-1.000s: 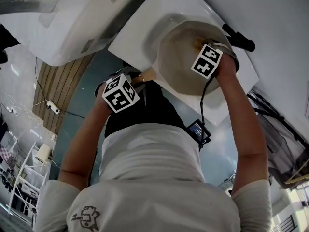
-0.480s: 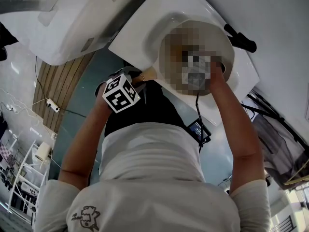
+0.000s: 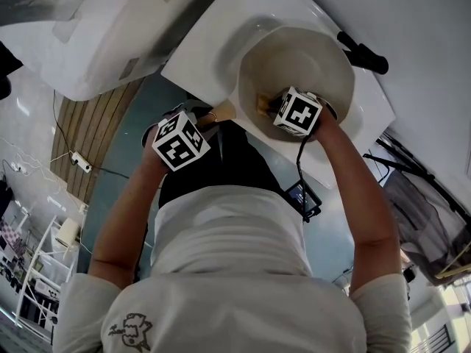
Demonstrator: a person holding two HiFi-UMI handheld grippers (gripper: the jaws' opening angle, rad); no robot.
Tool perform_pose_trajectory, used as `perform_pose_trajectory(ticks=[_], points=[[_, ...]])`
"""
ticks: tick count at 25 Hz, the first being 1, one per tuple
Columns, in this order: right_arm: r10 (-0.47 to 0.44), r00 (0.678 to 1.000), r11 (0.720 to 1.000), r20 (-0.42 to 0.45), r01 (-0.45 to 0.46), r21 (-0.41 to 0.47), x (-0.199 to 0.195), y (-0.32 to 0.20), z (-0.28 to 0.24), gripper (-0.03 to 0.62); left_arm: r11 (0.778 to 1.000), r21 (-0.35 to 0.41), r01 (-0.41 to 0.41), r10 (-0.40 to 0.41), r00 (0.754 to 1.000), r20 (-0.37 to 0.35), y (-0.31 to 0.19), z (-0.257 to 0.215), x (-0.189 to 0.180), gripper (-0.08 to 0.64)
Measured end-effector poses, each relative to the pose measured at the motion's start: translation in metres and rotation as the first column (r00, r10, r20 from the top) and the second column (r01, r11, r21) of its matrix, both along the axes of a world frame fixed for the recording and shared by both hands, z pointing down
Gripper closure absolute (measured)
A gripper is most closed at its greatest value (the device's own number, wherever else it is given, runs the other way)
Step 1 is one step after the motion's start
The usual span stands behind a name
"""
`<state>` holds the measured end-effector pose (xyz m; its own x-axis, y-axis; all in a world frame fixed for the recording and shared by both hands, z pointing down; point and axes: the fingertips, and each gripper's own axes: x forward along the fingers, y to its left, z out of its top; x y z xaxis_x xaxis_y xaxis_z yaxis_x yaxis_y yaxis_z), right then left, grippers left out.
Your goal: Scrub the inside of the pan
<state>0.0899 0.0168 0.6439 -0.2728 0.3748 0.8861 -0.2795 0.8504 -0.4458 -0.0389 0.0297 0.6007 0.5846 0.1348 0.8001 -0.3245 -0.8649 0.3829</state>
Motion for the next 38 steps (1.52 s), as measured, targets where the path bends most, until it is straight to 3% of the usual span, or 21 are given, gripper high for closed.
perform_pose_trajectory(ticks=[5, 10, 17, 20, 26, 28, 30, 32, 34, 36, 38], points=[[0.077, 0.989, 0.970, -0.124, -0.103, -0.221, 0.031, 0.017, -0.005, 0.531, 1.000, -0.001, 0.003, -0.003, 1.000, 0.000, 0.001, 0.001, 0.001, 0.405], [0.003, 0.964, 0.930, -0.267, -0.100, -0.352, 0.064, 0.031, -0.013, 0.531, 1.000, 0.000, 0.004, -0.004, 1.000, -0.003, 0.001, 0.002, 0.002, 0.404], [-0.169, 0.868, 0.925, -0.467, -0.025, -0.380, 0.113, 0.024, -0.025, 0.531, 1.000, 0.001, 0.002, -0.002, 1.000, 0.001, 0.001, 0.001, 0.002, 0.405], [-0.231, 0.807, 0.932, -0.544, 0.023, -0.362, 0.130, 0.015, -0.030, 0.531, 1.000, -0.004, -0.004, 0.004, 1.000, 0.002, 0.002, 0.000, 0.002, 0.404], [-0.294, 0.692, 0.954, -0.659, 0.171, -0.246, 0.157, -0.024, -0.023, 0.531, 1.000, -0.012, -0.011, 0.011, 1.000, -0.003, 0.002, 0.001, 0.002, 0.403], [-0.299, 0.663, 0.953, -0.686, 0.246, -0.178, 0.162, -0.042, -0.012, 0.531, 1.000, -0.013, -0.012, 0.012, 1.000, -0.002, 0.002, 0.001, 0.002, 0.403], [-0.285, 0.609, 0.940, -0.740, 0.328, -0.092, 0.168, -0.067, -0.011, 0.531, 1.000, -0.016, -0.012, 0.012, 1.000, 0.000, 0.002, 0.000, 0.002, 0.404], [-0.251, 0.558, 0.907, -0.791, 0.420, 0.009, 0.170, -0.095, -0.014, 0.531, 1.000, -0.019, -0.013, 0.013, 1.000, 0.000, 0.002, 0.000, 0.002, 0.403], [-0.205, 0.547, 0.862, -0.812, 0.494, 0.115, 0.163, -0.121, -0.017, 0.531, 1.000, -0.019, -0.014, 0.014, 1.000, 0.000, 0.002, 0.000, 0.002, 0.404], [-0.164, 0.572, 0.810, -0.804, 0.543, 0.221, 0.151, -0.142, -0.019, 0.531, 1.000, -0.017, -0.015, 0.015, 1.000, 0.002, 0.001, 0.000, 0.001, 0.404], [-0.123, 0.618, 0.751, -0.776, 0.570, 0.335, 0.135, -0.161, -0.023, 0.531, 1.000, -0.011, -0.017, 0.017, 1.000, 0.004, 0.001, -0.001, 0.001, 0.404]])
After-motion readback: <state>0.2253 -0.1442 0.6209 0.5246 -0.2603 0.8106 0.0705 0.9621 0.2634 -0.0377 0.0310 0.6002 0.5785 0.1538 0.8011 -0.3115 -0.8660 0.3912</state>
